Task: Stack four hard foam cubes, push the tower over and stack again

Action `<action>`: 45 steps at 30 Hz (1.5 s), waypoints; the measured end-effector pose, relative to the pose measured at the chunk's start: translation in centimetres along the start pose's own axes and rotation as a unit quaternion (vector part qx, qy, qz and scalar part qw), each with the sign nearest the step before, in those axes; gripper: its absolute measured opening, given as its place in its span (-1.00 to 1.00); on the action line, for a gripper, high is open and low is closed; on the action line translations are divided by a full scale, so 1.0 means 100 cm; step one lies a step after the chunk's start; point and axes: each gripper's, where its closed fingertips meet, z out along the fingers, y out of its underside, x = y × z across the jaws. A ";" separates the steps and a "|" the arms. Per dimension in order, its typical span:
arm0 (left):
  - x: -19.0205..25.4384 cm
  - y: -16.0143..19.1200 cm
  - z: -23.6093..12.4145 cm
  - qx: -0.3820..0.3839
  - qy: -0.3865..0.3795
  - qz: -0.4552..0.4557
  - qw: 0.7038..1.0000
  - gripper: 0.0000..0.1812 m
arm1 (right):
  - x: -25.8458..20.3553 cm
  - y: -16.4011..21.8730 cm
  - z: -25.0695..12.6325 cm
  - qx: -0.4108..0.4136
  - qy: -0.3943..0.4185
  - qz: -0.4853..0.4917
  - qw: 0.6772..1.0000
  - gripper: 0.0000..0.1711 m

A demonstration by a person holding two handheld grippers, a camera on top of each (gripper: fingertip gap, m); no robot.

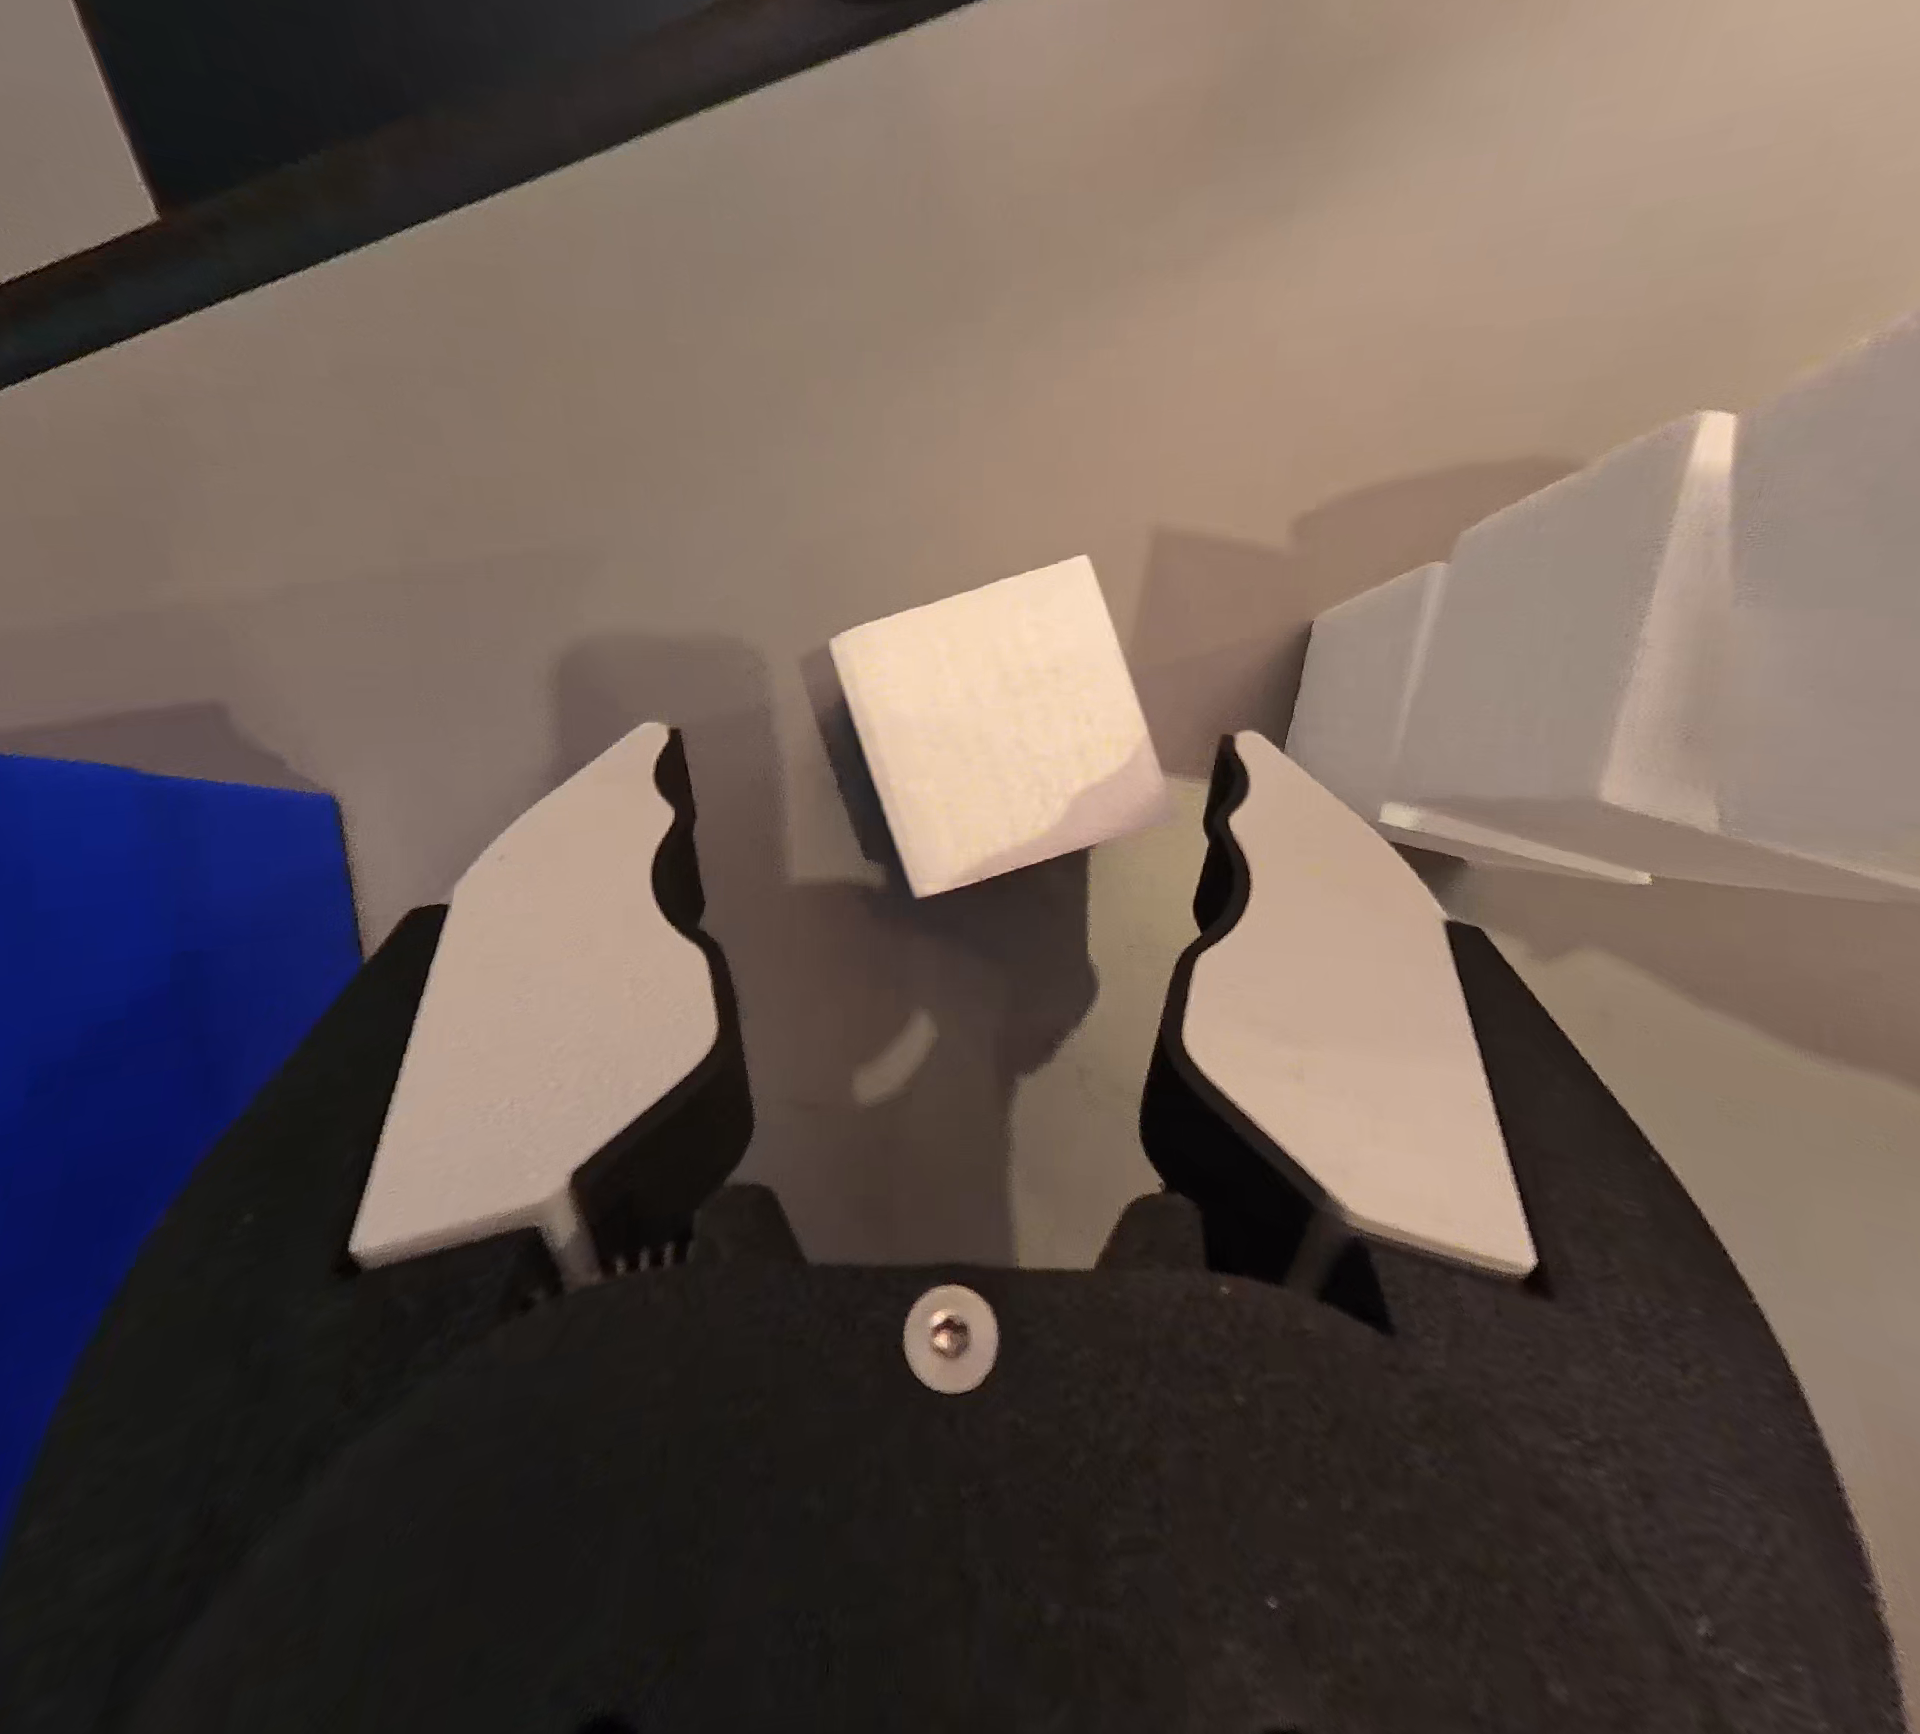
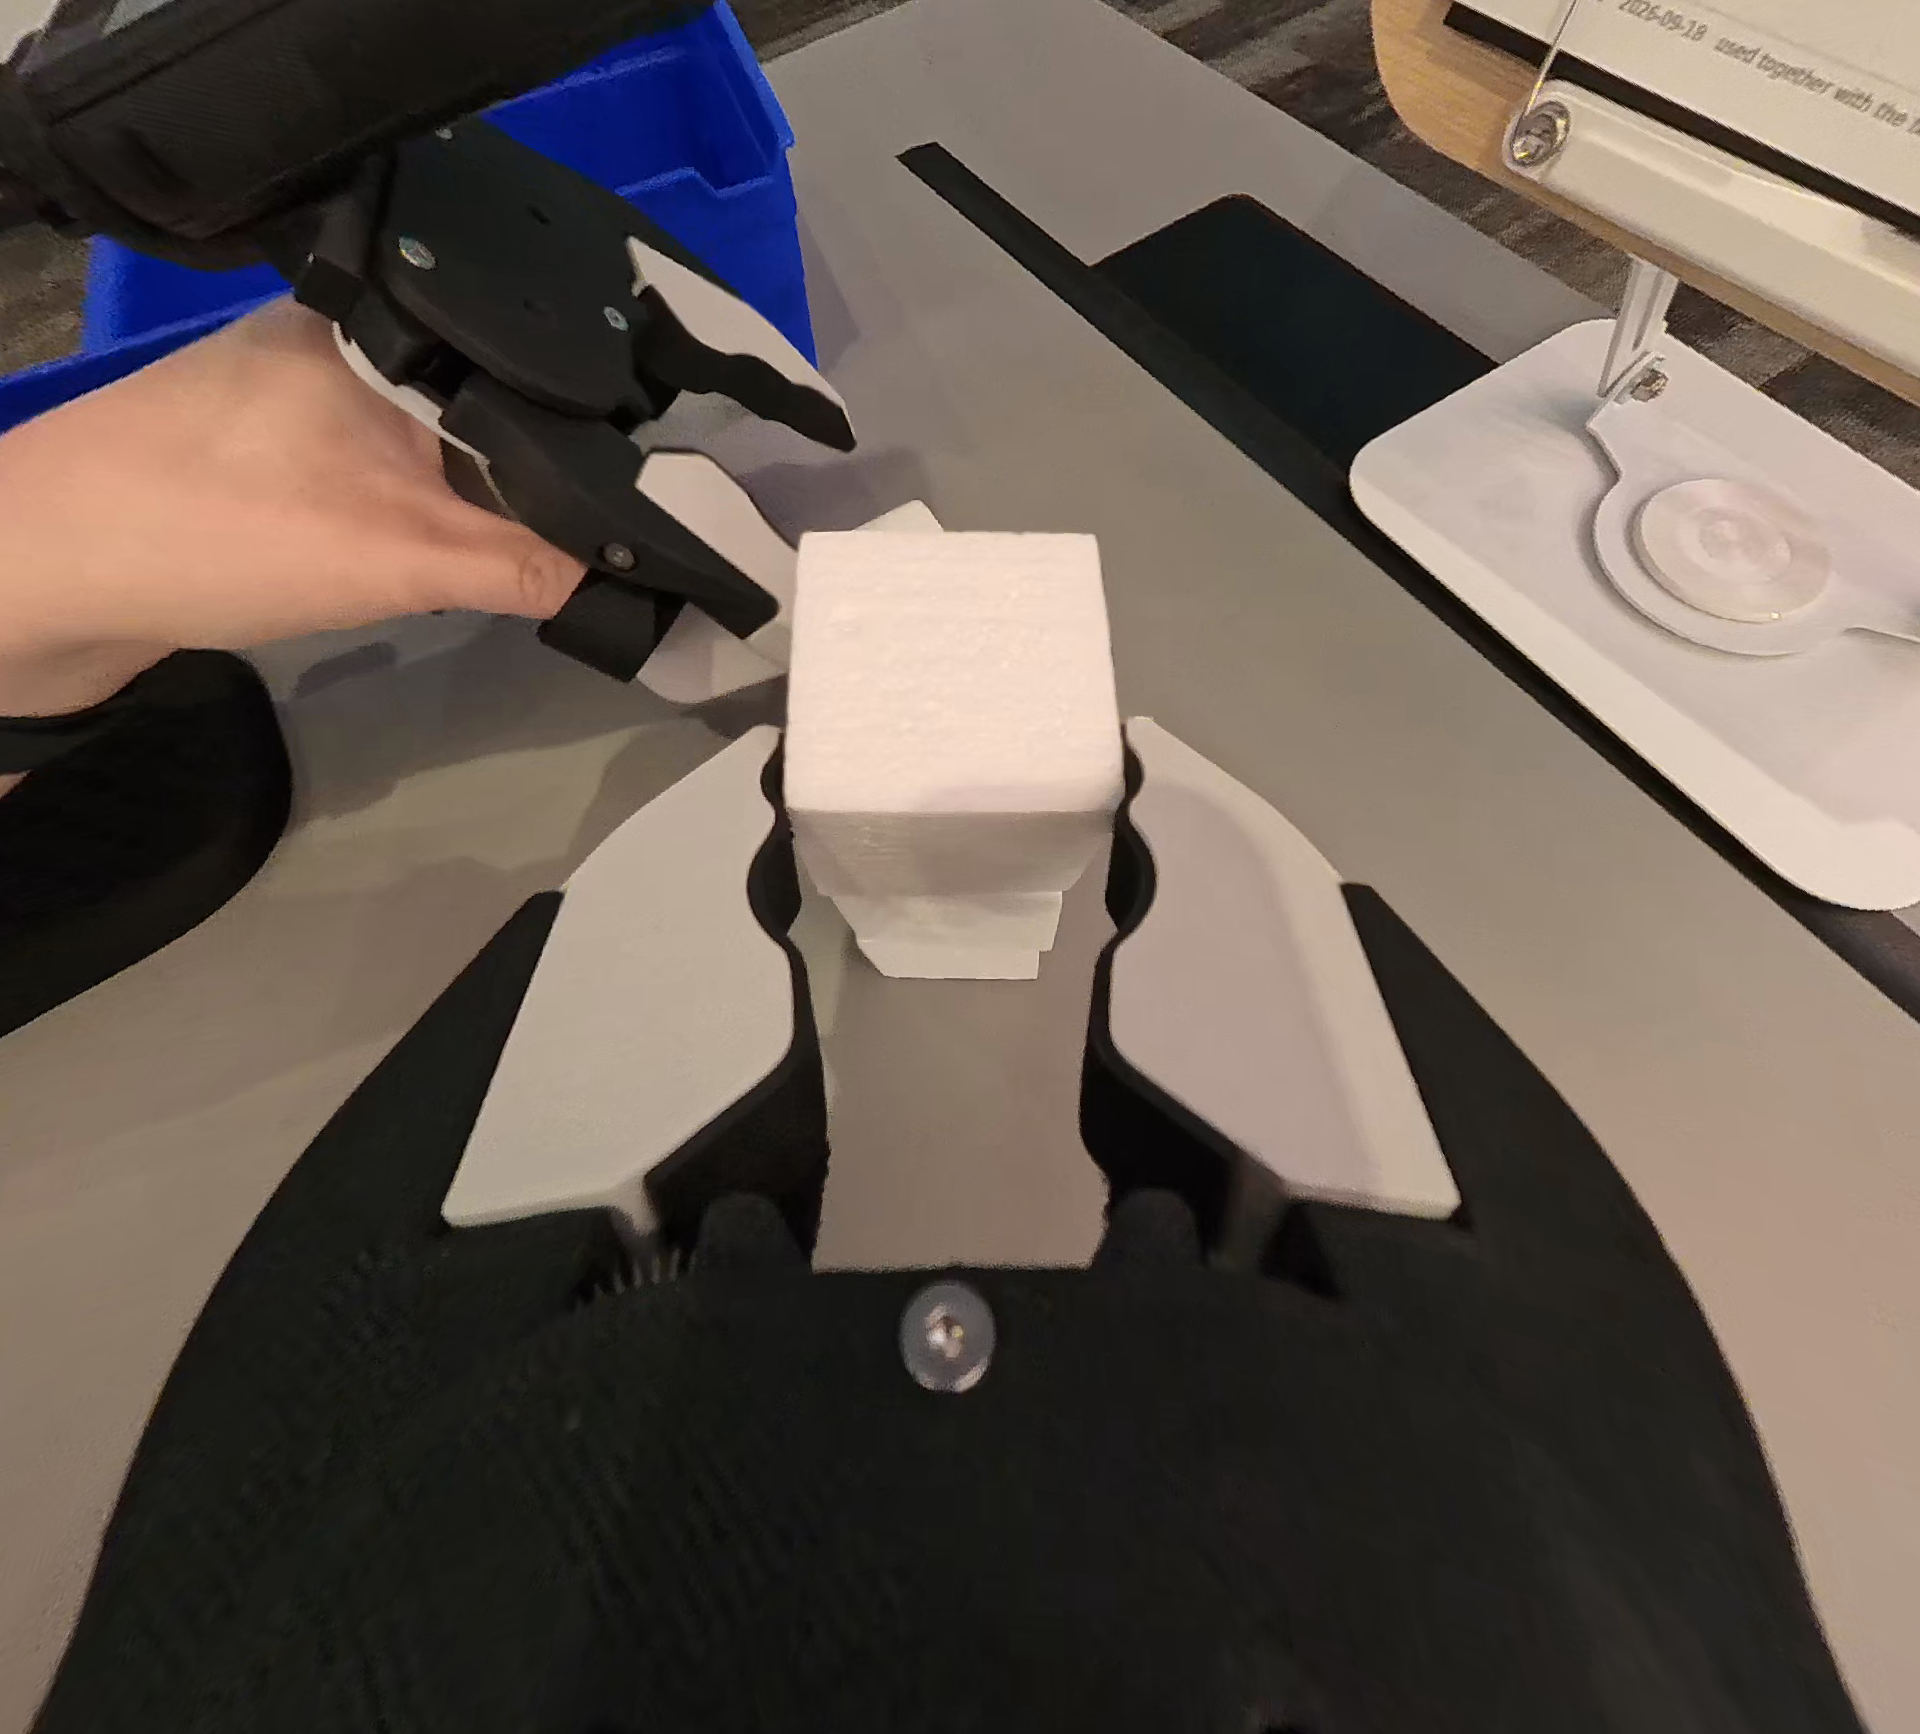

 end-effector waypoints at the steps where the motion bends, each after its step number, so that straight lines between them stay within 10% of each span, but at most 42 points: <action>1: 0.001 0.001 0.002 -0.004 -0.004 0.005 1.000 0.05 | 0.000 0.001 0.001 -0.002 0.001 0.001 1.000 -0.32; 20: -0.011 0.007 0.020 0.001 -0.045 0.018 0.999 -0.35 | -0.001 0.003 0.006 -0.019 0.050 -0.044 0.998 -0.31; 27: -0.017 -0.025 -0.039 0.080 -0.036 0.011 0.996 -0.35 | -0.008 -0.019 -0.047 0.079 -0.030 -0.021 0.996 -0.17; 34: 0.073 -0.069 -0.129 0.094 0.187 0.047 0.977 -0.35 | 0.081 0.015 -0.117 0.063 -0.005 0.004 0.998 -0.17; 45: 0.108 -0.077 -0.108 0.004 0.070 0.188 0.980 -0.35 | 0.149 0.062 -0.156 0.080 0.005 0.100 0.992 -0.19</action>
